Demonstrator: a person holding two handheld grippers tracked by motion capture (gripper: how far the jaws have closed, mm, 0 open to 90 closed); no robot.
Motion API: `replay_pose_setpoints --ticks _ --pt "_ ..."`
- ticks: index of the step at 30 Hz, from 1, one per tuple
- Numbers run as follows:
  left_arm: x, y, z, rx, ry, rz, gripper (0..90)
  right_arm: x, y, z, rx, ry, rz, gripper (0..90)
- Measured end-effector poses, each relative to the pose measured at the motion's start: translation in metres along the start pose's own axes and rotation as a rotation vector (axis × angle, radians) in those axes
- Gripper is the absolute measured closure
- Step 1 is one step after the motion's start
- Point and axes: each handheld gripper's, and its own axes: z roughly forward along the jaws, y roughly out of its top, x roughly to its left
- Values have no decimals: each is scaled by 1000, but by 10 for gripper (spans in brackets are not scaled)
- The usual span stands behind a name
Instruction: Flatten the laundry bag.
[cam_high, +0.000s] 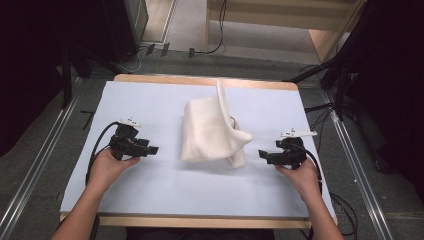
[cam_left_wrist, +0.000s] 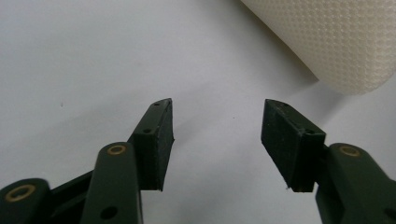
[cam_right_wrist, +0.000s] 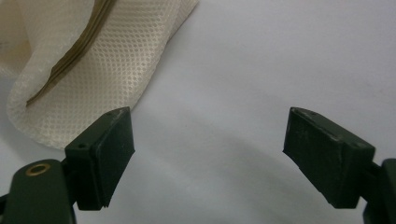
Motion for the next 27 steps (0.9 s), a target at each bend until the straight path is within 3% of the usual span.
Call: replay_pose_setpoints --ticks 12,27 --pt "4 -2 -3 -31 -22 -25 393 4 1 -2 -5 -5 -12 302" --pt "5 3 0 -23 -25 -4 372 5 -6 -7 18 -3 -2 364"
